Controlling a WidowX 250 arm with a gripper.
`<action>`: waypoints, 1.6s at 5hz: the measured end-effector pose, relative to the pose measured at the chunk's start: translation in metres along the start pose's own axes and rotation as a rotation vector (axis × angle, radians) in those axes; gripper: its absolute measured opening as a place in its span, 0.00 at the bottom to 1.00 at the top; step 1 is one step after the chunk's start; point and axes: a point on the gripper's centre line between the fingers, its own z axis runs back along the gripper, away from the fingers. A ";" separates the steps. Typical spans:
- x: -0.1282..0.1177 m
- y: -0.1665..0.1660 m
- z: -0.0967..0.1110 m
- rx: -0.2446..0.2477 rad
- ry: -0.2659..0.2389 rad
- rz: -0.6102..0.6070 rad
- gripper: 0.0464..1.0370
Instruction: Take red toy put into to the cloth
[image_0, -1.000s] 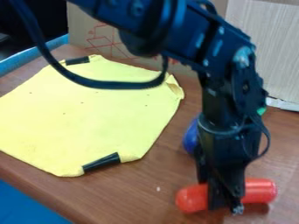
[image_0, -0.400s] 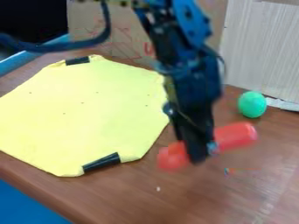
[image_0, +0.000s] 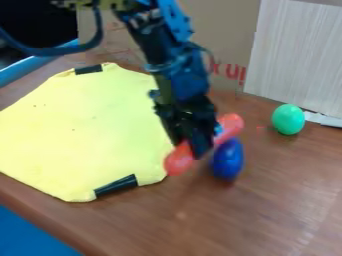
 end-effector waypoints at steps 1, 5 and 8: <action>0.004 0.026 0.008 -0.005 -0.069 0.179 0.41; 0.035 0.102 0.010 0.053 -0.163 0.544 0.41; 0.054 0.124 -0.003 0.079 -0.138 0.660 0.41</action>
